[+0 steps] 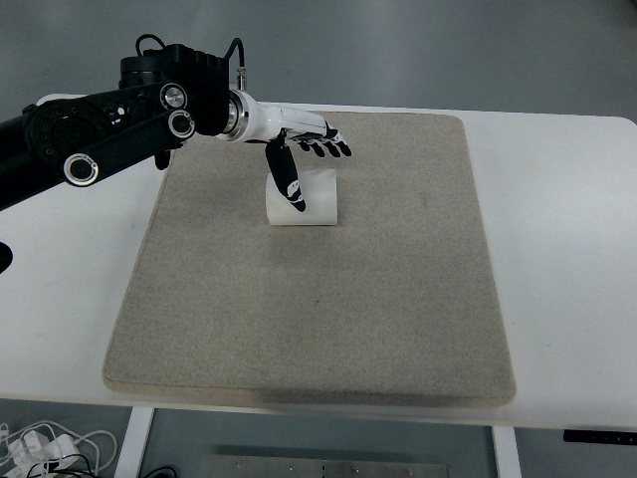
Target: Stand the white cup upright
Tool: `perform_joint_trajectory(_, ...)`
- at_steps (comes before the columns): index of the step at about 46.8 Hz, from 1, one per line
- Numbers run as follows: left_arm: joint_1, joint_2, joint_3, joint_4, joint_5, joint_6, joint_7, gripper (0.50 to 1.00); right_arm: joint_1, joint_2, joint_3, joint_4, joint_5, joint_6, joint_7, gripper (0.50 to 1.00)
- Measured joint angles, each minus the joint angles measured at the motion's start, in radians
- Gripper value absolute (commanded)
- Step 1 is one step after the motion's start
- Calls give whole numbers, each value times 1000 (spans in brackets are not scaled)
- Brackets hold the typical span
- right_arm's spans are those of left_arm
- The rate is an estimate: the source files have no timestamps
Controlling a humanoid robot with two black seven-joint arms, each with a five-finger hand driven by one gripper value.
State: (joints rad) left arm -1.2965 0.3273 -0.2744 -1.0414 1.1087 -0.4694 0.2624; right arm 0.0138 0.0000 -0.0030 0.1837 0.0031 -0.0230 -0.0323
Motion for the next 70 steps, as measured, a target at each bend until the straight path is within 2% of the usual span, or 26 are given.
perform_joint_trajectory(7,5,-54,1,60,28,27,15,977,0,0,0,0,0,0,0,952)
perform_joint_trajectory(15,21,-83,3,88,76,34,16,977,0,0,0,0,0,0,0,952)
perform_joint_trajectory(33,29,-94,32,101,79,34,18,971,0,0,0,0,0,0,0,952)
perform_joint_trajectory(41,29,-94,43,101,79,34,18,941,0,0,0,0,0,0,0,952)
perform_joint_trajectory(48,33,-96,44,101,79,34,18,896,0,0,0,0,0,0,0,952)
perform_joint_trajectory(50,34,-96,44,102,80,34,19,864,0,0,0,0,0,0,0,952)
perform_joint_trajectory(56,35,-96,51,102,91,34,21,810,0,0,0,0,0,0,0,952)
perform_joint_trajectory(58,35,-96,57,102,94,34,21,740,0,0,0,0,0,0,0,952)
perform_joint_trajectory(62,35,-98,62,102,97,34,21,699,0,0,0,0,0,0,0,952)
perform_joint_trajectory(64,35,-104,62,102,97,34,22,628,0,0,0,0,0,0,0,952)
perform_joint_trajectory(66,35,-109,63,103,97,34,22,512,0,0,0,0,0,0,0,952)
perform_joint_trajectory(70,34,-112,62,105,96,34,22,500,0,0,0,0,0,0,0,952)
